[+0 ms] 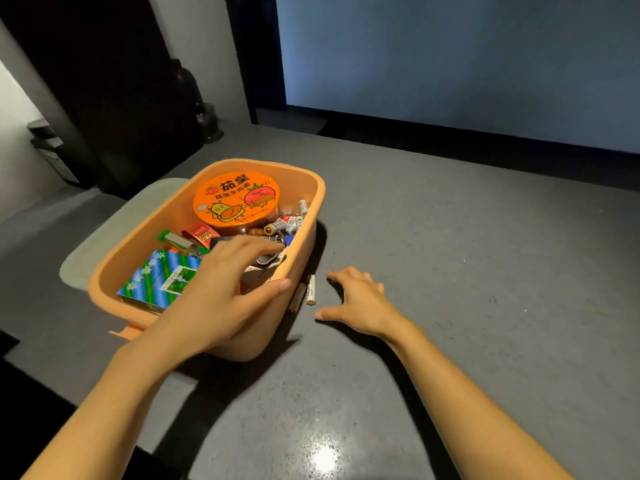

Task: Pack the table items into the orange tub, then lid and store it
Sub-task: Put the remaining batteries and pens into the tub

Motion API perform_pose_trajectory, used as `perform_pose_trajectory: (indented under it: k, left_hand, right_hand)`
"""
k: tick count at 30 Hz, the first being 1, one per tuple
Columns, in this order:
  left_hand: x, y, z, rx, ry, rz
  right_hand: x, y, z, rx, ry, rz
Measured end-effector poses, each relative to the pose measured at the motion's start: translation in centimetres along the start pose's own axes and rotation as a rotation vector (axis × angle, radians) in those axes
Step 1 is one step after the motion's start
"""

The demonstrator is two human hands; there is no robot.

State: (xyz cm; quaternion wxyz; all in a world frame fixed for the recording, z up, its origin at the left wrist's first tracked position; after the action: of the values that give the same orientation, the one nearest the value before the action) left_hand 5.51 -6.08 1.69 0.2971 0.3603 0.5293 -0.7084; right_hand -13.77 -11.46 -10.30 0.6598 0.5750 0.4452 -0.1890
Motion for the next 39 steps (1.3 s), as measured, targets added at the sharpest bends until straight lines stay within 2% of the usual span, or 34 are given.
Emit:
perform_pose_trajectory:
  k: [8,14,18,21,24,28,34,39]
  left_hand:
    - [-0.3,1.6,0.4,-0.094,0.009,0.051]
    - [0.0,2.1,0.4,-0.096,0.044,0.048]
    - [0.0,2.0,0.2,-0.072,0.046,0.048]
    - [-0.1,2.0,0.2,-0.05,0.053,0.048]
    - [-0.8,2.3,0.0,-0.036,0.055,0.053]
    - [-1.9,3.7,-0.6,-0.02,0.087,0.061]
    - [-4.9,8.1,0.4,0.025,0.023,0.074]
    - [-8.9,14.0,3.5,0.056,-0.031,0.018]
  right_hand:
    - [2.8,2.0,2.3,-0.02,-0.084,0.071]
    - [2.7,2.5,2.5,-0.06,-0.068,0.208]
    - [2.0,2.4,2.2,-0.08,-0.097,0.199]
    - [0.1,1.6,1.8,-0.02,-0.188,0.152]
    - [-4.1,1.3,1.7,0.054,-0.335,0.214]
    - [-9.3,4.9,2.6,-0.061,-0.548,0.152]
    - [-7.9,11.7,5.1,-0.232,-0.395,-0.048]
    - [-5.8,12.3,6.8,-0.04,-0.387,-0.177]
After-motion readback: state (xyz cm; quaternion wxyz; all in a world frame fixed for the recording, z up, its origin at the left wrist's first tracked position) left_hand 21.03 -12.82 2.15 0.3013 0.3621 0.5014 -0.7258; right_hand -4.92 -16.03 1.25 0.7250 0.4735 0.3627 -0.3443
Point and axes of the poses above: each hand's wrist, its own z-axis towards the middle knuckle, its own x-axis out of the palm, y = z × x, the point moved 2 cm from there along z, towards the middle knuckle, and after that the axes turned 9 degrees about -x, right-handed, at the moved point
